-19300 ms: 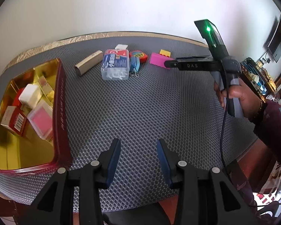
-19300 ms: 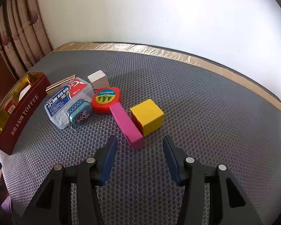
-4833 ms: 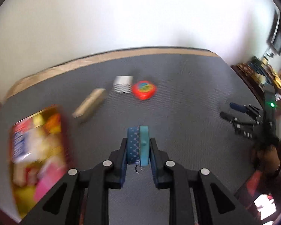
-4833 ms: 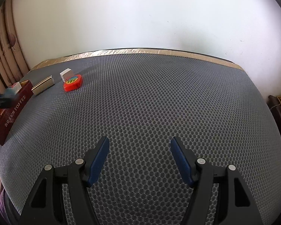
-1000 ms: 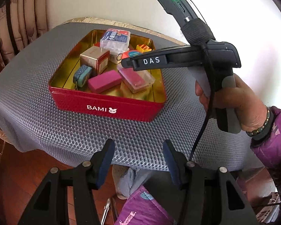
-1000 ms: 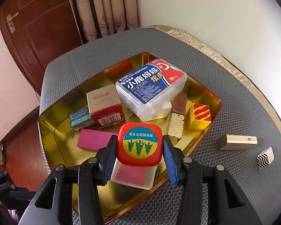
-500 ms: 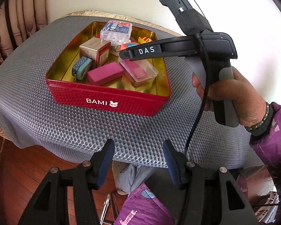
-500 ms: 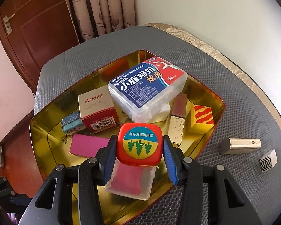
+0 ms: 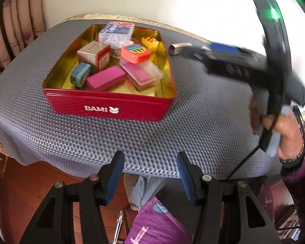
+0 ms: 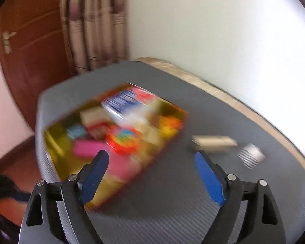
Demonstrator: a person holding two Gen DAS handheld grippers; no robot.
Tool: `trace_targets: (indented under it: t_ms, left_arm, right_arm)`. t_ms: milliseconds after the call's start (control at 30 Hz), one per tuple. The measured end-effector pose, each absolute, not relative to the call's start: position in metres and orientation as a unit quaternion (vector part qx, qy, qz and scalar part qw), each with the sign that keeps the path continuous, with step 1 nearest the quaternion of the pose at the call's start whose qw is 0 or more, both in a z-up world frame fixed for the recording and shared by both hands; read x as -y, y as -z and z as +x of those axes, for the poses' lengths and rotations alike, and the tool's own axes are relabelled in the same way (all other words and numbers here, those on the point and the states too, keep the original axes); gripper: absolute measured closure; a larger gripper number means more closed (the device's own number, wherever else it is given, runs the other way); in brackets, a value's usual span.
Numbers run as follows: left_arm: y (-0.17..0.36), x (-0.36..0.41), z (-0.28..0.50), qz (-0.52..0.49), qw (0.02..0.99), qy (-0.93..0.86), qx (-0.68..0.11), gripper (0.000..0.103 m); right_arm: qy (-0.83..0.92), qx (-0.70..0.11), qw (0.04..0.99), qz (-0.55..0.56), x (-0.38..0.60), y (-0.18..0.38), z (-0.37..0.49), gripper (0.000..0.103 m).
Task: Organize rigid objects
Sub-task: 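Reach to the gold metal bar and grasp it with the left tool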
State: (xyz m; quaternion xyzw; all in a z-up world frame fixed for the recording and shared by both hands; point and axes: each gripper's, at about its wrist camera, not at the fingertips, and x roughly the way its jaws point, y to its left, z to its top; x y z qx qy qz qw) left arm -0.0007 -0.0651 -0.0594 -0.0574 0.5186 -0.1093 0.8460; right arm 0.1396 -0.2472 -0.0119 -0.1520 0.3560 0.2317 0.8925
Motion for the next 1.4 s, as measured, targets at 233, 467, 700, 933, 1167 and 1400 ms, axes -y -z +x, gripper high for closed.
trace_targets:
  t_ms: [233,467,700,933,1167,1400]
  left_arm:
    - [0.061,0.094,-0.01,-0.027,0.839,0.154,-0.521,0.048]
    - [0.019,0.146,0.001,0.043,0.847,0.226,-0.479,0.048]
    - [-0.022,0.206,0.096,0.114,0.842,0.289,-0.442,0.048]
    - [0.004,0.249,0.208,0.219,0.812,0.307,-0.445,0.048]
    - [0.052,0.238,0.283,0.223,0.783,0.294,-0.5,0.048]
    - [0.094,0.212,0.311,0.219,0.765,0.276,-0.539,0.048]
  right_arm:
    - [-0.042,-0.423,0.896,-0.131,0.389,0.042,0.145,0.018]
    - [0.083,-0.426,0.887,-0.156,0.478,0.057,0.14,0.017]
    - [0.068,-0.412,0.904,-0.09,0.499,0.051,0.132,0.007]
    - [0.048,-0.413,0.907,-0.07,0.505,0.049,0.131,0.002]
    - [0.038,-0.41,0.909,-0.056,0.508,0.044,0.119,0.001]
    - [0.03,-0.418,0.906,-0.06,0.509,0.047,0.119,0.001]
